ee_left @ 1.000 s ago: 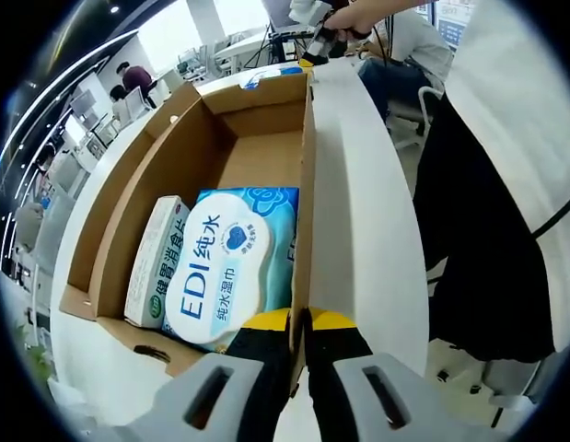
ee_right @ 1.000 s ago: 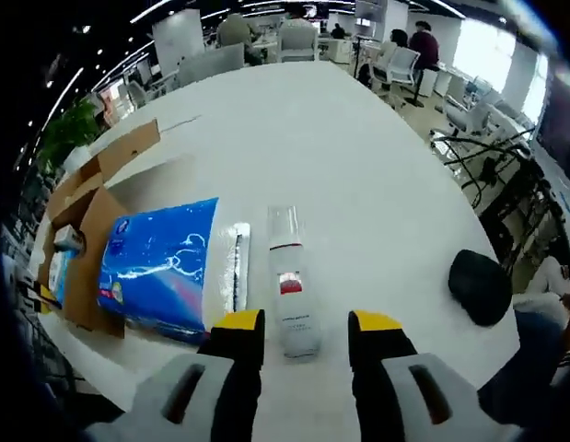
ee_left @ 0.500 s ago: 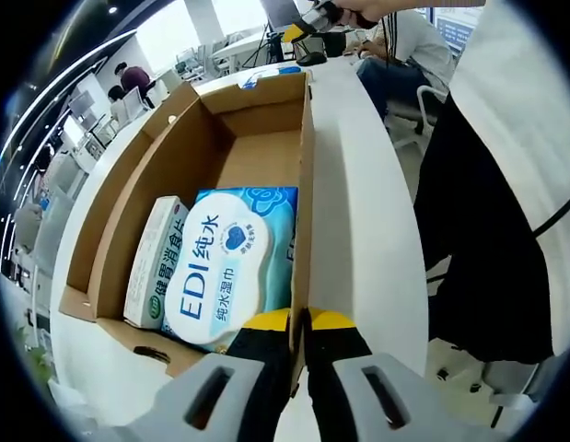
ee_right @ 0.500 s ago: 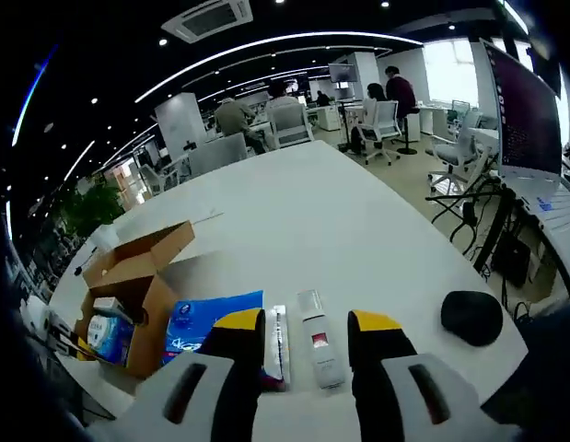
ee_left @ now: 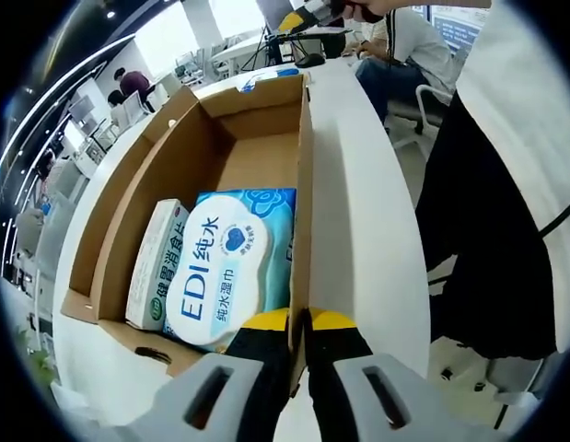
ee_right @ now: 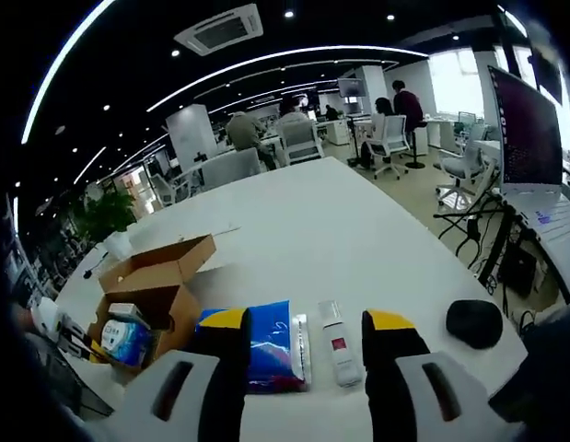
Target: Operate the shoe box by opening the lid, removing the specified soft item, and placing it in the target area until the item is outside and the box remains undamaged.
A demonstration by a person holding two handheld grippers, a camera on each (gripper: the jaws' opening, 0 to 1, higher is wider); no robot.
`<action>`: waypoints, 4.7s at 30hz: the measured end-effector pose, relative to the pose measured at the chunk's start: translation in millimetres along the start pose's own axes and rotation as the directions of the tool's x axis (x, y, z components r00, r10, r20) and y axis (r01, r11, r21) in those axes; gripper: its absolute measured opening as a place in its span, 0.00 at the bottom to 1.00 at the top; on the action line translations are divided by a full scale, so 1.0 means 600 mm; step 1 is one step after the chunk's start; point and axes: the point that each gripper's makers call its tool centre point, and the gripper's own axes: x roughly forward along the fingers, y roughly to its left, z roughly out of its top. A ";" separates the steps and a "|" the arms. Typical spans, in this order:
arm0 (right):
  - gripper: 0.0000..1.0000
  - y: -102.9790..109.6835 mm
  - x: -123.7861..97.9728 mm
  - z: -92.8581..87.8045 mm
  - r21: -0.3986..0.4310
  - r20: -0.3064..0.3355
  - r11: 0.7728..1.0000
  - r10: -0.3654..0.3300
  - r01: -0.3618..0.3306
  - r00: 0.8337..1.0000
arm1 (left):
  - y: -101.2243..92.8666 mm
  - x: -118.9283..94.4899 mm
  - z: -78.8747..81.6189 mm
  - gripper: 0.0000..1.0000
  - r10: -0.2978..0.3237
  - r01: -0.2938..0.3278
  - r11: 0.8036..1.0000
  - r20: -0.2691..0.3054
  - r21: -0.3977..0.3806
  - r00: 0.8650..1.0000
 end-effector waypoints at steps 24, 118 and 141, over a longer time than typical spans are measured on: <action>0.45 0.042 -0.008 0.027 -0.130 -0.010 0.991 0.021 -0.022 1.000 | -0.004 -0.003 0.005 0.05 0.001 -0.001 1.000 0.005 0.009 1.000; 0.44 0.279 0.001 0.021 -0.329 -0.065 0.887 0.323 -0.325 0.944 | -0.003 -0.003 0.004 0.05 0.004 -0.005 1.000 0.012 0.021 1.000; 0.51 0.440 0.027 -0.046 -0.467 -0.278 0.693 0.474 -0.549 0.835 | 0.001 0.002 -0.002 0.05 0.013 -0.014 0.999 0.027 0.040 1.000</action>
